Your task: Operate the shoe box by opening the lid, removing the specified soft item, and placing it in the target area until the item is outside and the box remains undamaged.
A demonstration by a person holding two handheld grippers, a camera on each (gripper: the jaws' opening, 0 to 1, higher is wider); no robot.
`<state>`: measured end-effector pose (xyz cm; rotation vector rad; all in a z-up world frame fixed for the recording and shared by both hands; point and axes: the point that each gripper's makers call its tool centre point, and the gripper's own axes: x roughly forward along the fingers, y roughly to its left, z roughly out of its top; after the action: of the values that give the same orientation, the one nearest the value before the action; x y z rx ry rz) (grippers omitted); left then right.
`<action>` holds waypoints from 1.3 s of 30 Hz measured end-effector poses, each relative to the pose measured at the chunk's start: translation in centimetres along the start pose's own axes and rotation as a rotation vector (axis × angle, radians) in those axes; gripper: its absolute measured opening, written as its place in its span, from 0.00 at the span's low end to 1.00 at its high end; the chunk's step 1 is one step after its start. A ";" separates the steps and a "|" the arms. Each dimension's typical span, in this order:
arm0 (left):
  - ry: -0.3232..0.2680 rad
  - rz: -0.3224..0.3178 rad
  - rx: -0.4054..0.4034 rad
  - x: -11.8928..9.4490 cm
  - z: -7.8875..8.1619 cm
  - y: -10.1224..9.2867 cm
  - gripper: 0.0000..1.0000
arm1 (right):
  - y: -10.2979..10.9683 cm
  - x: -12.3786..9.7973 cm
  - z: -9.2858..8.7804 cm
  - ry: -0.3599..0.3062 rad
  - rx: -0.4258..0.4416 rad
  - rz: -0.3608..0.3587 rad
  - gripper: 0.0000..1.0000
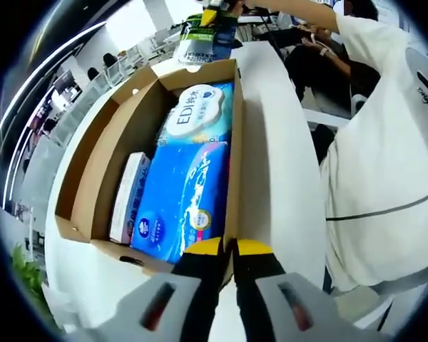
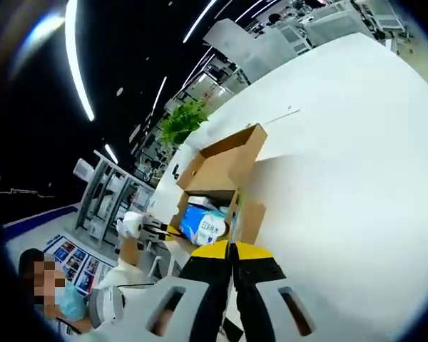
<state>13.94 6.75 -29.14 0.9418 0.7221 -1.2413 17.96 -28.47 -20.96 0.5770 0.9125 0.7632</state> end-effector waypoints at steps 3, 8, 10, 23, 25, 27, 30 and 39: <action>0.000 -0.004 -0.002 0.0 0.0 0.0 0.05 | -0.3 0.3 -0.4 0.010 0.013 0.013 0.00; -0.001 -0.001 0.001 0.0 0.0 0.0 0.05 | -0.9 0.8 -1.0 0.022 0.019 0.017 0.00; -0.004 0.000 -0.003 0.0 0.0 0.0 0.05 | -1.5 1.2 -1.1 0.003 0.024 0.010 0.00; -0.004 0.000 -0.018 0.0 0.1 0.1 0.05 | -5.0 2.4 -2.4 0.072 0.037 -0.041 0.00; -0.004 0.001 -0.018 0.0 0.1 0.1 0.05 | -5.4 2.5 -2.3 0.073 0.031 -0.047 0.00; -0.004 0.001 -0.018 0.0 0.1 0.1 0.05 | -5.8 2.6 -2.1 0.075 0.027 -0.056 0.00; -0.001 0.000 -0.018 0.0 0.1 0.1 0.05 | -6.5 2.7 -2.2 0.079 -0.006 -0.108 0.00; 0.004 -0.004 -0.015 0.0 0.1 0.1 0.05 | -7.4 3.9 -4.3 0.124 -0.103 -0.239 0.00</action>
<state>14.02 6.66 -29.13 0.9311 0.7360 -1.2357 18.28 -29.38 -30.28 0.3252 1.0297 0.6304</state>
